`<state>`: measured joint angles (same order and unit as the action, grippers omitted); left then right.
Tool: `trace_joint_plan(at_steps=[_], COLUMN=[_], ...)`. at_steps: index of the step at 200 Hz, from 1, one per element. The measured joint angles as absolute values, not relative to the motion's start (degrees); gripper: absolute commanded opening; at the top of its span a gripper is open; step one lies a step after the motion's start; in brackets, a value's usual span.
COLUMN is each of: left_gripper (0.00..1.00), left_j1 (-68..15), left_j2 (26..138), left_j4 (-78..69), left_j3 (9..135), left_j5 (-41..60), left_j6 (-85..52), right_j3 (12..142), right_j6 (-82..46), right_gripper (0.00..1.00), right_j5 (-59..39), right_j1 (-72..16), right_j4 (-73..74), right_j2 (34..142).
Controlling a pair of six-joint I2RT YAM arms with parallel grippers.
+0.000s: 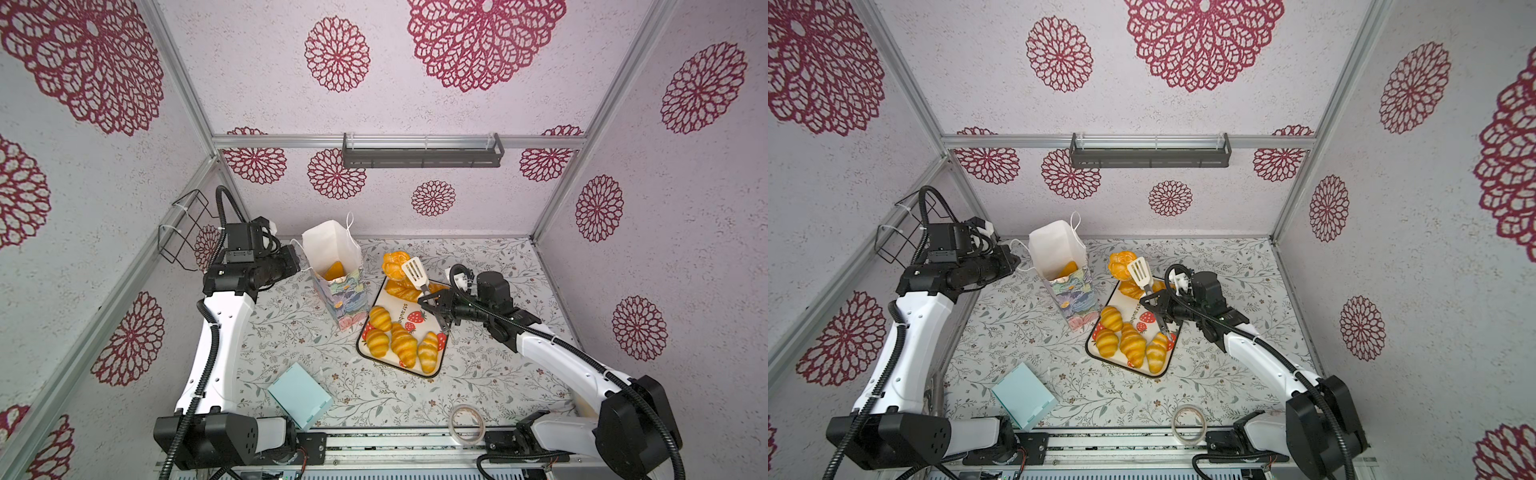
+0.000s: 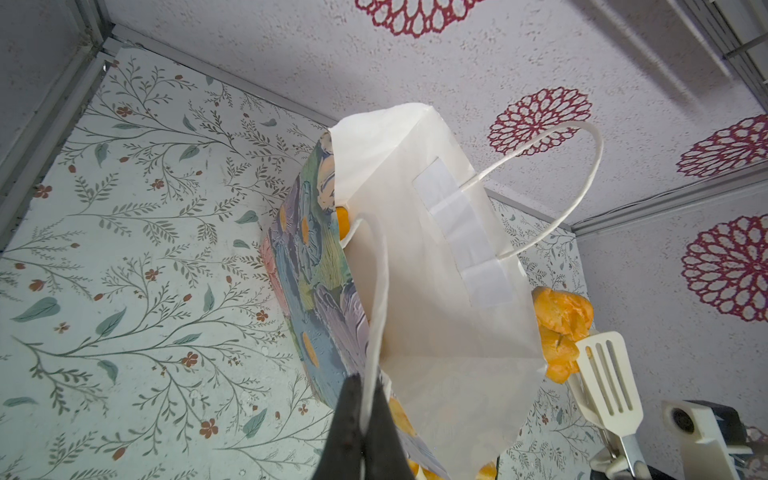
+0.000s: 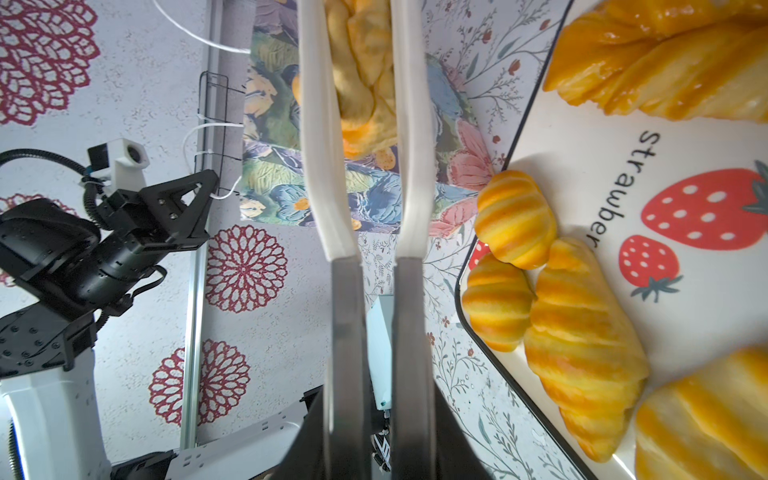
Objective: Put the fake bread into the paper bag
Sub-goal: 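Lift the cream puff with the tongs and carry it toward the bag, then bring the cream puff over the bag opening held by the left gripper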
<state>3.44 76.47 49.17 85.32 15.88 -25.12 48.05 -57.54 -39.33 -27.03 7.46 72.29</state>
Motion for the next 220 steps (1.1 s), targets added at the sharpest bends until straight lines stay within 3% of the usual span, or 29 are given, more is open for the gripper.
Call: trace_joint_plan(at_steps=[132,220], left_gripper=[0.00,0.00], left_j1=[3.44,3.44], left_j2=[76.47,76.47], left_j4=[49.17,49.17], left_j3=[85.34,85.34], left_j5=[15.86,15.81], left_j6=[-25.12,-25.12], right_j3=[56.45,63.90], right_j6=[-57.28,-55.46], right_gripper=[0.31,0.31], right_j5=[-44.36,-45.15], right_j1=[-31.20,-35.73], right_j4=[13.98,13.85], right_j2=[72.14,79.72])
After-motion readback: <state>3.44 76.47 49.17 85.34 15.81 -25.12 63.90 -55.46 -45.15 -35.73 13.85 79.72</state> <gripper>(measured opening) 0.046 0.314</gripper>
